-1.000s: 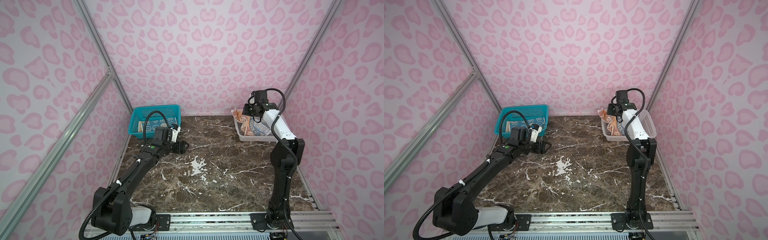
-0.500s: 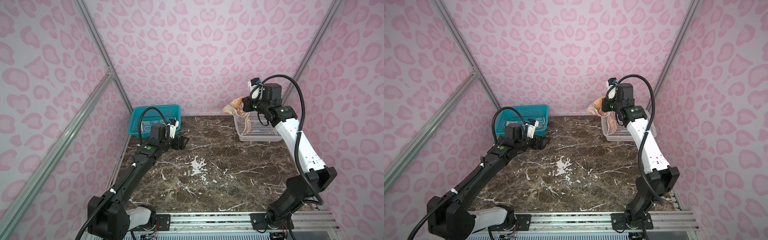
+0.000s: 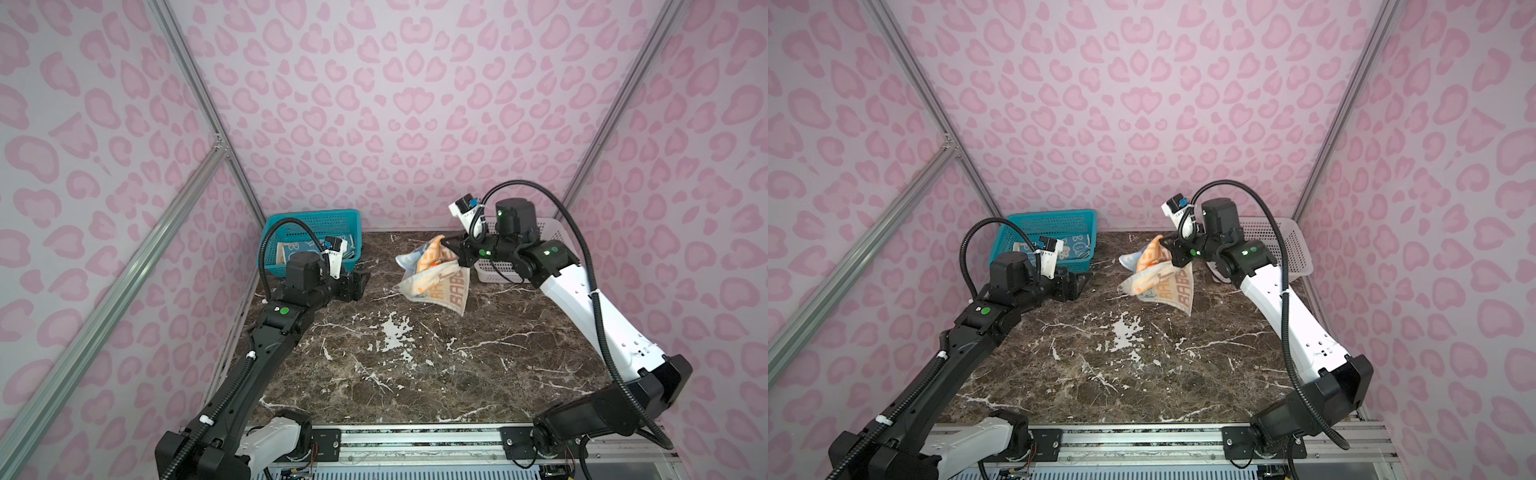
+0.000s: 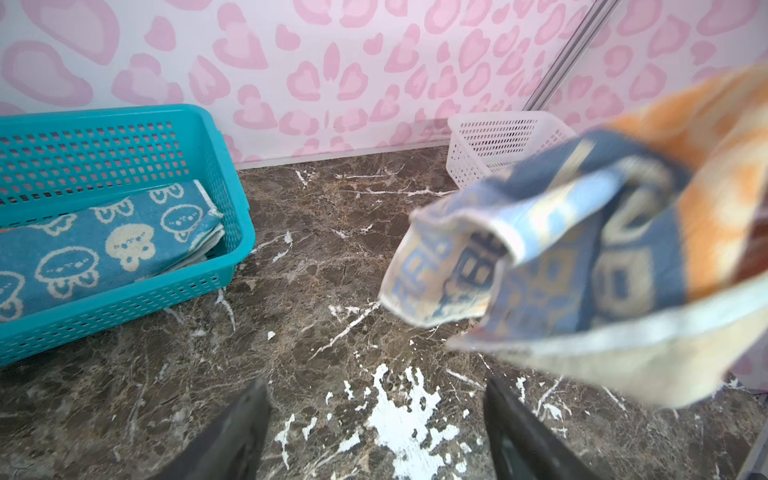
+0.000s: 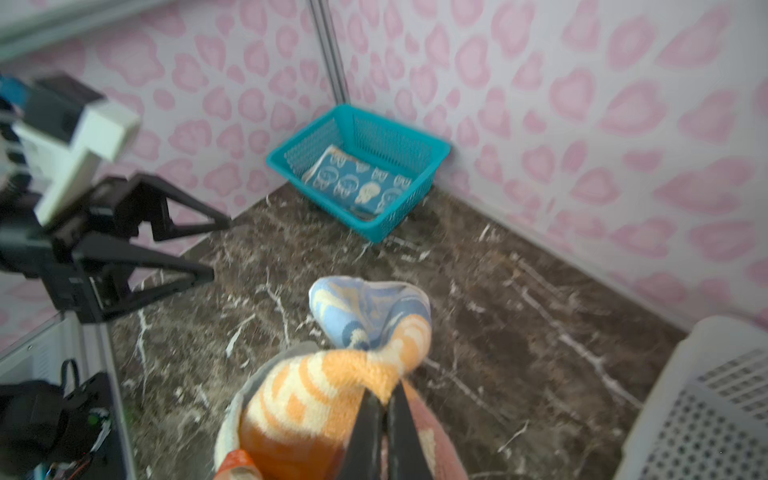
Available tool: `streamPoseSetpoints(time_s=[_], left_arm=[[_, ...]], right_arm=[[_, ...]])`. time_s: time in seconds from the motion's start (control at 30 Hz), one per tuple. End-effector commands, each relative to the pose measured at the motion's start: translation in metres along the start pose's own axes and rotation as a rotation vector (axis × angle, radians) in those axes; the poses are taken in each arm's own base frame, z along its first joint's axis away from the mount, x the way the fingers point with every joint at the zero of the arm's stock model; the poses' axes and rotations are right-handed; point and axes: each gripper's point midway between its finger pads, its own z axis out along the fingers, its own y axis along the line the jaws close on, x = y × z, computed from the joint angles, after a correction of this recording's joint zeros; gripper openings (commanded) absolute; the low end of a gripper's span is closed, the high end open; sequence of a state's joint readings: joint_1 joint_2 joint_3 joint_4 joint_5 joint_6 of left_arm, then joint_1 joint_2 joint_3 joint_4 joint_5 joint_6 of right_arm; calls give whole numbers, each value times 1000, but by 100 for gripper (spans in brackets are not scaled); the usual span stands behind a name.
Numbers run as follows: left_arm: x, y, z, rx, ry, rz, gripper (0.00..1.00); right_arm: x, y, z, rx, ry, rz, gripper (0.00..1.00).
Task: Fold and stack the towels
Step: 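Lift the RABBIT towel out of the white basket and drop it on the table, then grasp the towel's tagged corner with the right gripper while the left gripper reaches in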
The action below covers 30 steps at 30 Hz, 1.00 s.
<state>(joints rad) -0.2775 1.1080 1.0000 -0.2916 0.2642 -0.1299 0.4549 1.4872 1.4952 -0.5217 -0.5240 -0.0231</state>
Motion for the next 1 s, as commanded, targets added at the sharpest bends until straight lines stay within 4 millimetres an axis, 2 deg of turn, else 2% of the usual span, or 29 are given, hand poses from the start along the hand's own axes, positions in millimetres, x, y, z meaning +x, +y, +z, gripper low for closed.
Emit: streamPoseSetpoints(time_s=[0.0,0.1,0.2,0.23,0.3,0.33,0.43,0.57,0.67,0.83,0.97], left_arm=[[8,5,3,-22,20,9,82],[21,7,12,-15,60,-3,82],[31,9,22,-5,99,-18,82],[32,9,24,-3,109,-21,82],[36,10,30,0,128,-32,82],[37,11,33,1,137,-36,82],[42,12,40,6,166,-54,81],[45,15,45,-4,190,-60,81],[44,16,45,-11,191,-56,81],[42,13,45,5,209,-38,81],[52,-14,41,183,225,89,80]], right_arm=[[59,-7,35,-18,78,162,1],[120,-27,59,53,191,248,4],[158,-46,66,143,305,257,16],[163,-51,67,165,330,243,22],[166,-60,63,225,371,198,41],[164,-64,60,258,377,174,47],[150,-72,43,328,363,75,59],[141,-70,18,374,379,-121,62],[153,-64,4,373,438,-279,64],[190,-36,-6,227,485,-483,64],[225,-23,-3,129,510,-526,63]])
